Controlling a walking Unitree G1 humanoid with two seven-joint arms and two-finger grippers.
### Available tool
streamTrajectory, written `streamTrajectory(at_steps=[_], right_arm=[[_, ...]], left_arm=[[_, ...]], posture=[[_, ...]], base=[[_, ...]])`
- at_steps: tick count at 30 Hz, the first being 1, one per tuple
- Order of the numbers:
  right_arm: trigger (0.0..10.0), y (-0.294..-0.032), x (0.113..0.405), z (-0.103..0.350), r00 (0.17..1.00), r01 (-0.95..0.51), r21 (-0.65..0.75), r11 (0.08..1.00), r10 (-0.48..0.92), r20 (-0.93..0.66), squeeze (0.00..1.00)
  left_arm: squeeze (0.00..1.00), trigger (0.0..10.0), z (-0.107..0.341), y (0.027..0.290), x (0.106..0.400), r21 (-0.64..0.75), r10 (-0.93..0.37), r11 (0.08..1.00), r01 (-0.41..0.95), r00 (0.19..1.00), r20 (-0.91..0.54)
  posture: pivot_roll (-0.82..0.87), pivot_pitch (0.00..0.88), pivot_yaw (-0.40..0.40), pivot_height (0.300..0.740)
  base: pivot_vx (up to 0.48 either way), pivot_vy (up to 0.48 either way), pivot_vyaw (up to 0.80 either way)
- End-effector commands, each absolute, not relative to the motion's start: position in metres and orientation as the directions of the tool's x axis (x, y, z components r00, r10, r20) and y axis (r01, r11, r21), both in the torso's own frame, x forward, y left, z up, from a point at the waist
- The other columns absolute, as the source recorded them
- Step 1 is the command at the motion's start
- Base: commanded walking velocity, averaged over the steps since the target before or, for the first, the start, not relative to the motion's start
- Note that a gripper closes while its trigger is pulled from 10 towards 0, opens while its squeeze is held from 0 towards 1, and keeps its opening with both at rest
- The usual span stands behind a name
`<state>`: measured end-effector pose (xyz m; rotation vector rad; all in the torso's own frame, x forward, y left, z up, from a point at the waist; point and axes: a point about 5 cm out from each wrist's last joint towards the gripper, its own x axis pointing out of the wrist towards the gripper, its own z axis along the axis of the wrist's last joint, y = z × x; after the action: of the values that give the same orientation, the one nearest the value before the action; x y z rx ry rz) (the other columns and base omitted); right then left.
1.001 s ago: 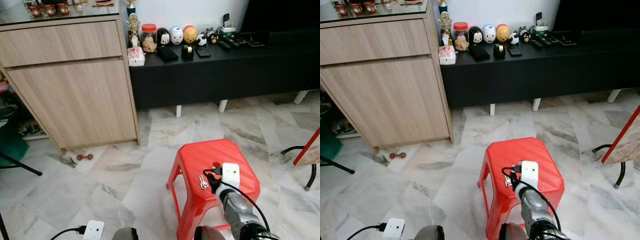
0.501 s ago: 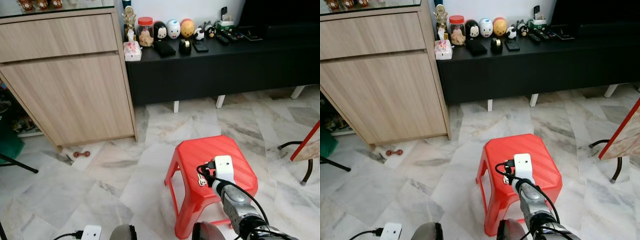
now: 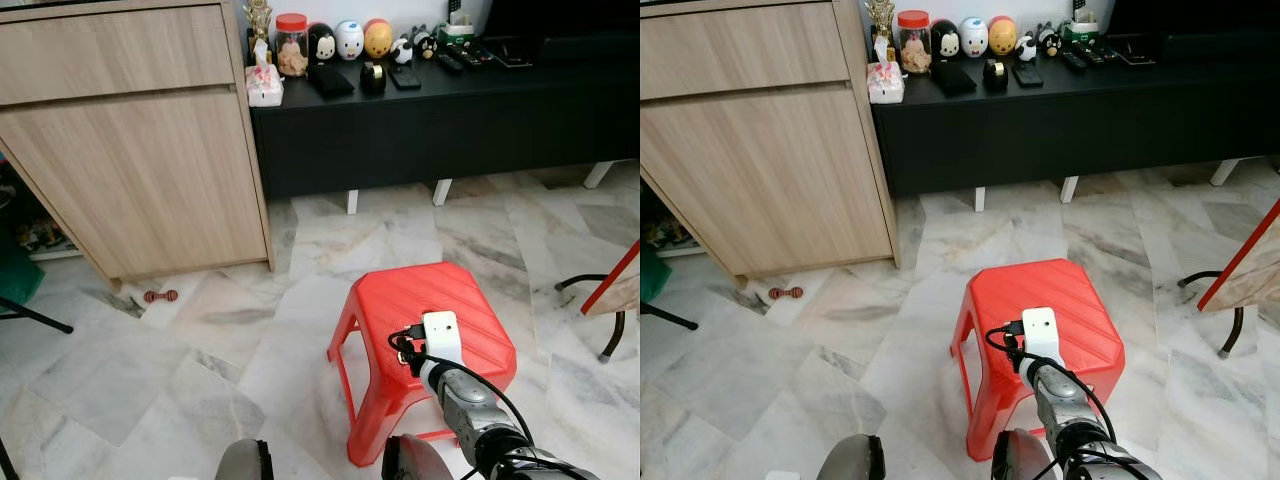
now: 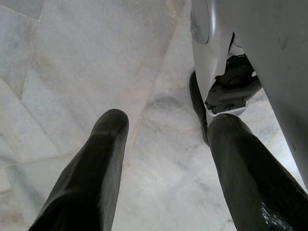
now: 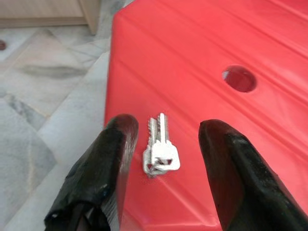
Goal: Hang keys on a hook
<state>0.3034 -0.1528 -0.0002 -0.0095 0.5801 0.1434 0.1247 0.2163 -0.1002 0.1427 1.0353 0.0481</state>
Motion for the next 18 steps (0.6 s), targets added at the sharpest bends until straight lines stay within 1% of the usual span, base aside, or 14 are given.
streamTrajectory(at_steps=[1,4,6,9,17,18], right_arm=[[10.0,-0.1477,0.3074,0.0029,0.818,-0.170,0.017,0.985,0.151,-0.555,0.00],[10.0,-0.1457,0.3085,0.0040,0.818,-0.170,0.025,0.985,0.155,-0.554,0.00],[10.0,-0.1451,0.3085,0.0040,0.818,-0.178,0.019,0.984,0.159,-0.553,0.00],[10.0,-0.1472,0.3054,0.0003,0.810,-0.146,0.020,0.989,0.131,-0.572,0.00],[10.0,-0.1429,0.3035,-0.0024,0.793,-0.127,0.073,0.989,0.146,-0.592,0.00],[10.0,-0.1418,0.3044,-0.0021,0.784,-0.108,0.096,0.990,0.144,-0.604,0.00]], left_arm=[[0.00,10.0,-0.1052,0.2031,0.1157,0.107,0.060,0.992,0.068,0.490,-0.870],[0.00,10.0,-0.1052,0.2033,0.1153,0.107,0.061,0.992,0.066,0.491,-0.869],[0.00,10.0,-0.1051,0.2033,0.1153,0.107,0.061,0.992,0.066,0.492,-0.869],[0.00,10.0,-0.1051,0.2032,0.1153,0.107,0.060,0.992,0.068,0.493,-0.868],[0.00,10.0,-0.1050,0.2016,0.1160,0.107,0.059,0.992,0.067,0.499,-0.865],[0.00,10.0,-0.1049,0.2010,0.1165,0.107,0.059,0.992,0.067,0.501,-0.863]], posture=[[0.07,0.117,-0.052,0.601],[0.07,0.119,-0.053,0.591],[0.07,0.119,-0.053,0.576],[0.07,0.120,-0.056,0.576],[0.08,0.122,-0.058,0.576],[0.08,0.122,-0.058,0.576]], base=[[0.000,0.000,0.00],[0.000,0.000,0.00],[0.000,0.000,0.00],[0.000,0.000,0.00],[0.000,0.000,0.00],[0.000,0.000,0.00]])
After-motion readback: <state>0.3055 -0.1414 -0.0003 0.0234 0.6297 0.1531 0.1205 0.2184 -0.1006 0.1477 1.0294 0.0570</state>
